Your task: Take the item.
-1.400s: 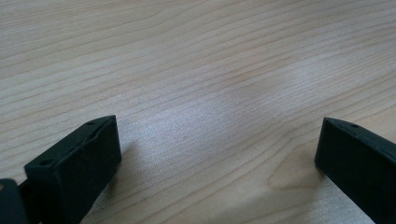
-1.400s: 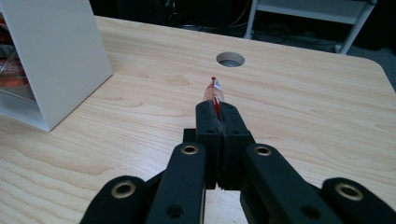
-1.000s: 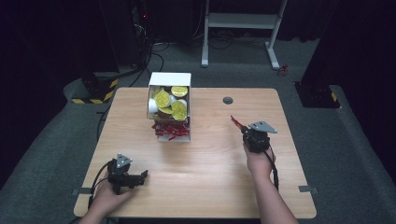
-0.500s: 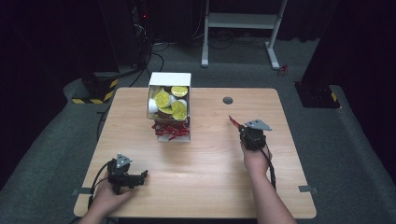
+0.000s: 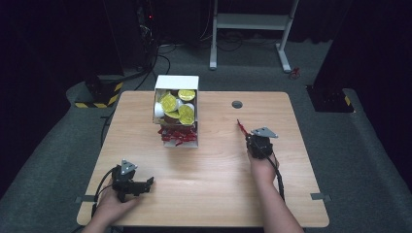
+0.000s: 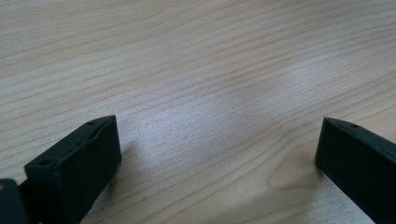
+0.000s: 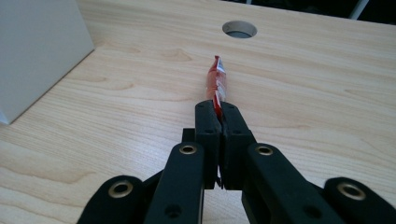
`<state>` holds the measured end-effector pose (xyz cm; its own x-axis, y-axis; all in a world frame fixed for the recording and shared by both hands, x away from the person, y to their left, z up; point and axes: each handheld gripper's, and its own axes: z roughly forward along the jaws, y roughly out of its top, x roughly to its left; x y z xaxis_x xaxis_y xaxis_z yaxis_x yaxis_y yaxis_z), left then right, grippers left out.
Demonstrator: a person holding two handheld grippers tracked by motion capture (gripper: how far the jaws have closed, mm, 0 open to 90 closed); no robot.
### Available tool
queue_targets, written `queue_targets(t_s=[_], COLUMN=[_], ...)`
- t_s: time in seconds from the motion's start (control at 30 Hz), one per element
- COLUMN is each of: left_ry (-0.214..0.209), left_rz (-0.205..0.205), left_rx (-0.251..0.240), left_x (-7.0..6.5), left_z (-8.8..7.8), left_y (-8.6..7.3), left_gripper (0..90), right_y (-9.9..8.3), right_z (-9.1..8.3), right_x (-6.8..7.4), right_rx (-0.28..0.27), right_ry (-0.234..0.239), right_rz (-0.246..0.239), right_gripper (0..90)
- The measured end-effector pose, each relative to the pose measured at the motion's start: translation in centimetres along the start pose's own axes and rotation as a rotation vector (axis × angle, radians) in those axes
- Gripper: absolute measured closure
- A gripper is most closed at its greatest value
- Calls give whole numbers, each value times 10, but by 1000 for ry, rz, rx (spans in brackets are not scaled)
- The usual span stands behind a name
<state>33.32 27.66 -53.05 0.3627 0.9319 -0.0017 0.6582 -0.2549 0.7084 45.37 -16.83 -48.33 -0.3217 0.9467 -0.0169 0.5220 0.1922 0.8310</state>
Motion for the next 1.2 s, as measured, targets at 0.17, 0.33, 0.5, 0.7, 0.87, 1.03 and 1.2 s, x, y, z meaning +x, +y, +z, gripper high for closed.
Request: queue_targets(t_s=[0.17,0.33,0.5,0.7,0.87,1.03,1.2], left_ry=[1,0,3,2,2,0,2], left_rz=[0,2,11,10,9,7,11], left_rx=[0,-1,2,2,1,2,1], left_x=[0,0,0,0,0,0,0], left_z=[0,0,0,0,0,0,0], left_y=[0,0,0,0,0,-1,-1], left_gripper=[6,6,6,6,6,6,6], right_y=[-7,-11,-16,-21,-22,-24,-22], right_z=[7,12,16,22,25,28,27], right_x=[2,4,5,4,5,5,8], right_rx=[31,49,69,89,96,100,84], right_ry=[-2,-2,-7,-10,-12,-9,3], right_rz=[0,-6,-10,-12,-11,-13,-8], right_gripper=[879,877,874,872,871,855,764])
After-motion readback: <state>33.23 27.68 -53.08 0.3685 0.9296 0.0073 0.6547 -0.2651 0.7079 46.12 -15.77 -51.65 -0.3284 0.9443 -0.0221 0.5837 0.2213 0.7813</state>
